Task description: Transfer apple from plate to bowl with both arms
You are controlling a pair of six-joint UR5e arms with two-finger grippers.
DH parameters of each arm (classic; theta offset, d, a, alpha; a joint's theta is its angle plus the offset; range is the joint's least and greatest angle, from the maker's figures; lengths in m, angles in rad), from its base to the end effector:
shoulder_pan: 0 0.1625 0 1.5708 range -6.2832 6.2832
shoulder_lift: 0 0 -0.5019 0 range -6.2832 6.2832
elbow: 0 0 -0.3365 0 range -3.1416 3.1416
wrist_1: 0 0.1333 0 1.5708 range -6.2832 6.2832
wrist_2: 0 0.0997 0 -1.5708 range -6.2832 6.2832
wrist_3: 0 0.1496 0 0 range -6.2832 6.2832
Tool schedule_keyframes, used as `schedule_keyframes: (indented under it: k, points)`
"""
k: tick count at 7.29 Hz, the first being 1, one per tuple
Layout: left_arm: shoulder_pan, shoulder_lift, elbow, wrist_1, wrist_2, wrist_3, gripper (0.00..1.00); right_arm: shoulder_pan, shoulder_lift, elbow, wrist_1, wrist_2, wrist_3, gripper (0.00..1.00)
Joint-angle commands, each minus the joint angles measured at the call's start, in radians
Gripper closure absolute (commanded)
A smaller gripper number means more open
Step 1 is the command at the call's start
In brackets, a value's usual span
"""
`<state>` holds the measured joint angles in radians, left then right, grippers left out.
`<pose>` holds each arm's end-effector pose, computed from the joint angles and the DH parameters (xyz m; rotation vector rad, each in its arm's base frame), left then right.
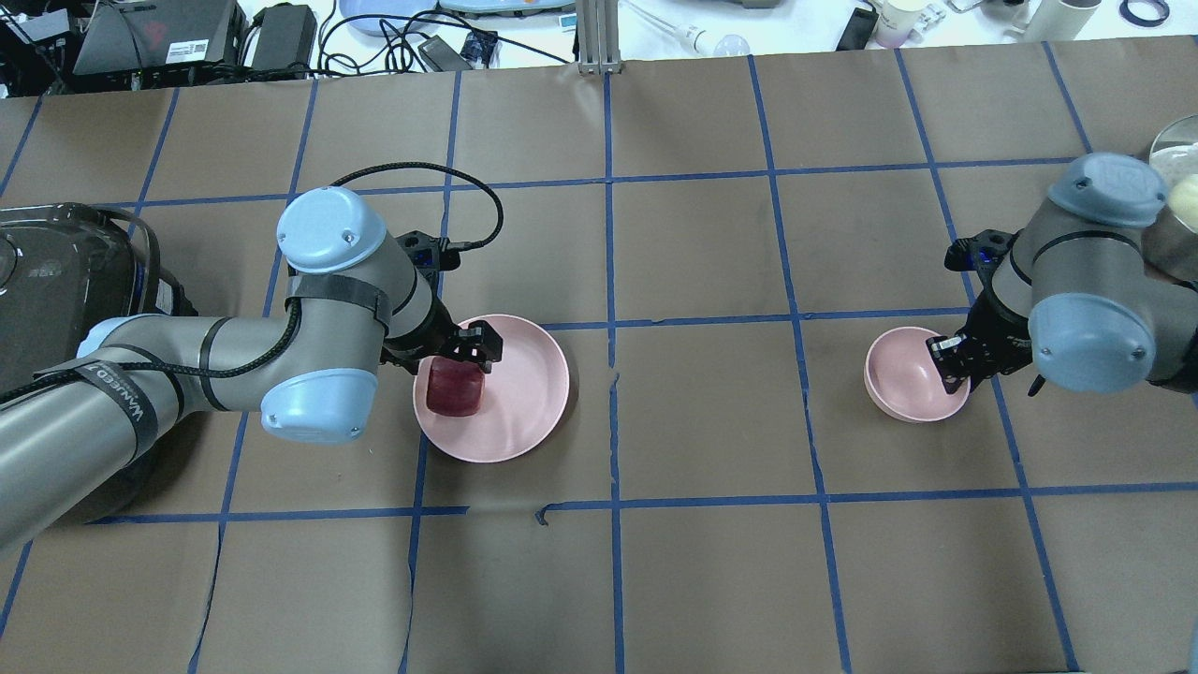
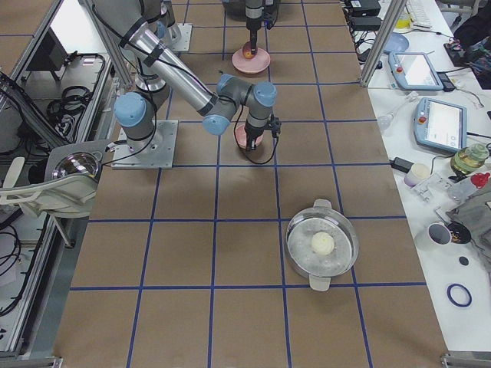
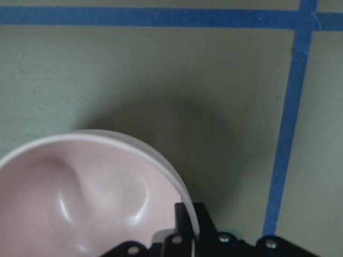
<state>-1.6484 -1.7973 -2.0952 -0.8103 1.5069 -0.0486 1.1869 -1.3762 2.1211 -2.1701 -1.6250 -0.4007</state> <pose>-0.1781 -0.4474 0.2737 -0.0451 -3.0769 0.0085 -0.0417 -0.4376 0.2645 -0.0324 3.1263 0.2431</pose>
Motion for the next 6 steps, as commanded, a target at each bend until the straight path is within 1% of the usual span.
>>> schedule_keyframes:
  k: [1,2,3,4,5,6]
  points:
    - [-0.017,-0.014,0.001,0.002,0.001,-0.043,0.03,-0.001,-0.003,-0.028,0.012,0.016,0.020,1.00]
    - [-0.019,-0.014,0.000,0.000,0.002,-0.042,0.12,0.011,-0.001,-0.082,0.068,0.092,0.113,1.00]
    - [-0.019,-0.013,-0.005,0.000,0.009,-0.036,0.14,0.034,-0.003,-0.113,0.138,0.146,0.188,1.00]
    - [-0.021,-0.013,-0.003,0.000,0.010,-0.039,0.14,0.116,0.003,-0.112,0.138,0.151,0.271,1.00]
    - [-0.019,-0.004,0.001,-0.001,0.009,-0.033,0.14,0.225,0.008,-0.115,0.131,0.151,0.393,1.00]
    - [-0.031,-0.002,-0.003,-0.007,0.010,-0.004,0.00,0.305,0.009,-0.112,0.133,0.158,0.512,1.00]
